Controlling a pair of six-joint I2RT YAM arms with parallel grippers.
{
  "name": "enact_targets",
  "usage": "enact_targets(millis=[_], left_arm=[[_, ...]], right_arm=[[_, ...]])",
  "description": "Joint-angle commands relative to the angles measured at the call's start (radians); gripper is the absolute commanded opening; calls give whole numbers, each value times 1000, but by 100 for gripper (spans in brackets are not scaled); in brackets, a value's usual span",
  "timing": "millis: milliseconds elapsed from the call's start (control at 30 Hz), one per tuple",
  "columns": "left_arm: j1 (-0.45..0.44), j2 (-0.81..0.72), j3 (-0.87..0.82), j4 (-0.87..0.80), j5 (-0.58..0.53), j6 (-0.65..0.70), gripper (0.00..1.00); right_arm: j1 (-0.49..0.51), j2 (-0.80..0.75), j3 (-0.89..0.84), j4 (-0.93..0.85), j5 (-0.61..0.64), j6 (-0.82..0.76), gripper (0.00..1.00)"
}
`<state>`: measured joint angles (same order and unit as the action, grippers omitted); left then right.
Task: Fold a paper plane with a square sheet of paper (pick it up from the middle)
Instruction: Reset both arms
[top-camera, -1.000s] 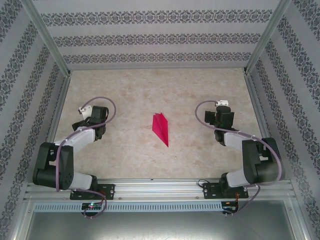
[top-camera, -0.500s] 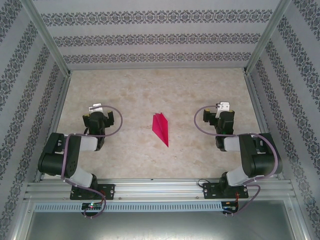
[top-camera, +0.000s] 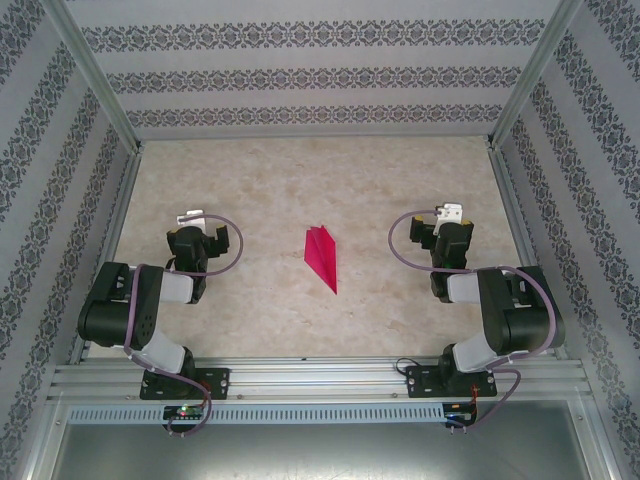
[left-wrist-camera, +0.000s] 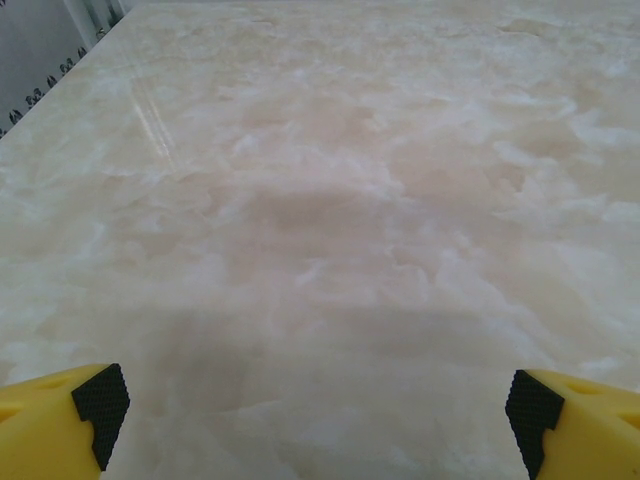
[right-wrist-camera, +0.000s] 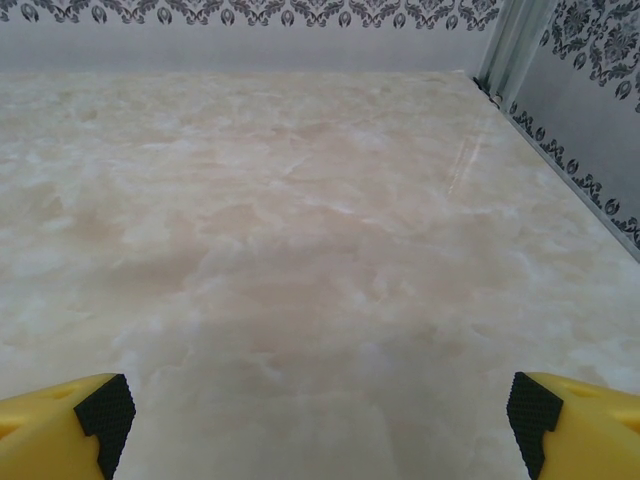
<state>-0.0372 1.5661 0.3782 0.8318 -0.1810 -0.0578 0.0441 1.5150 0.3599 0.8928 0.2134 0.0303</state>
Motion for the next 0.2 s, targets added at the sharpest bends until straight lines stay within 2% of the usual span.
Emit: enact_targets(millis=[0,167], left_arm=[[10,-8,13,38,19,16,100],[10,-7,14,38,19,16,100]], right_arm=[[13,-7,7,32,17,20,98],[13,-9,5,34,17,21,98]])
